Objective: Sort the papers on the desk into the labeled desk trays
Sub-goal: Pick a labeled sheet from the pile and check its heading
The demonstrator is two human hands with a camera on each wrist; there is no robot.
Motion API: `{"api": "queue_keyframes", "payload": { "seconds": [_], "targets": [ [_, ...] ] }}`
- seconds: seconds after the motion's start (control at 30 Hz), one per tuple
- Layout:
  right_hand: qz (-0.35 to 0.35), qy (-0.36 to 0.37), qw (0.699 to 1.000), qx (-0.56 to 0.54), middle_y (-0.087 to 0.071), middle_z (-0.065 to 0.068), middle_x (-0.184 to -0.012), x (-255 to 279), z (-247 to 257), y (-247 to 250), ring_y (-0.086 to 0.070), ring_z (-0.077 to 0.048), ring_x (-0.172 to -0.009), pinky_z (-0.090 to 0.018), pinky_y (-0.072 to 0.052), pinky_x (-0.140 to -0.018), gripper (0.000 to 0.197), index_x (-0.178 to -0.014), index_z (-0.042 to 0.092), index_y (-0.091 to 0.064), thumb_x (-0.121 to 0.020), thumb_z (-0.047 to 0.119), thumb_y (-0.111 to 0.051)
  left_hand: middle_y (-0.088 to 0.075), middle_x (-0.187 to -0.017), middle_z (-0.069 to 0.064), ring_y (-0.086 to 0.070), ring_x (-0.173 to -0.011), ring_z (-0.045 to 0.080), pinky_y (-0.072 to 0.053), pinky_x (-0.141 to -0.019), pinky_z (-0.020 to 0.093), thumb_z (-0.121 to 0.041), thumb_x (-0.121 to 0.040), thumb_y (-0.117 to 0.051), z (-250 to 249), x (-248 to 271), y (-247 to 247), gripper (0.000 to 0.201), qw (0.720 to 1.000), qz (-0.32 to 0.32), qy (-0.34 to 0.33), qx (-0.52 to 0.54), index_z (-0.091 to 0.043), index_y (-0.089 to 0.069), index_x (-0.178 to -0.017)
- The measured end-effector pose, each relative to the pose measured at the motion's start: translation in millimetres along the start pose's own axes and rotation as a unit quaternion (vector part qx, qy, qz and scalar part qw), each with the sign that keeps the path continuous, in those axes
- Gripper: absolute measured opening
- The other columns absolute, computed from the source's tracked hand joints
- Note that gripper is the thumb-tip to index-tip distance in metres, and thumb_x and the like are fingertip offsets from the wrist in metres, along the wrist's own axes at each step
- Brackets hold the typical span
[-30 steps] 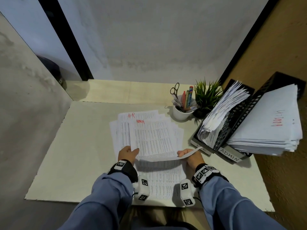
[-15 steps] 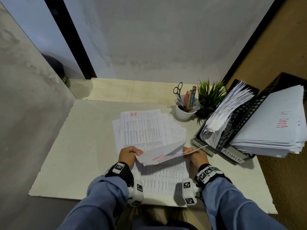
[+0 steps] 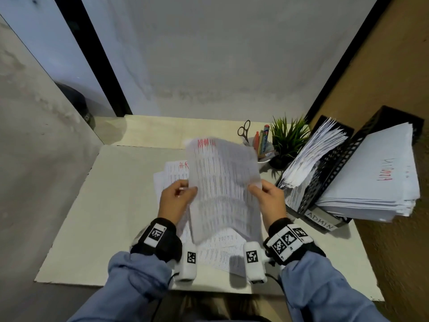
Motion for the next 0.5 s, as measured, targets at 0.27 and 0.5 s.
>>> {"api": "queue_keyframes", "payload": {
  "seconds": [0.27,0.5],
  "targets": [
    [0.007,0.065,0.997,-0.038,-0.063,0.004,-0.078,20,29,-11,-0.063,-0.007,-0.077,-0.016,-0.053,-0.062,0.033,-0.08,0.023,-0.06,-0.08,-0.011,-0.061,-0.065,-0.088,-0.007,-0.064,-0.082,0.004,-0.051,-0.062,0.012,-0.009,-0.083,-0.069,-26,6,-2,0.018,0.999,-0.026,-0.047,-0.007,-0.015,-0.06,-0.096],
    [0.056,-0.055,0.99,0.114,-0.055,-0.009,-0.069,19,-11,-12,-0.06,-0.026,-0.076,-0.032,-0.046,-0.07,0.014,-0.079,0.0,-0.06,-0.089,-0.004,-0.052,-0.065,-0.085,0.004,-0.064,-0.082,0.024,-0.049,-0.059,0.02,-0.017,-0.09,-0.059,-3,12,-12,0.006,0.989,0.071,0.024,-0.13,-0.021,-0.06,-0.087]
  ]
}}
Point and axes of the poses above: each hand's wrist, its own x-axis away from the middle knuckle, its own y-axis out of the back of the hand, z = x × y, the point moved 3 cm from there along -x, towards the middle knuckle
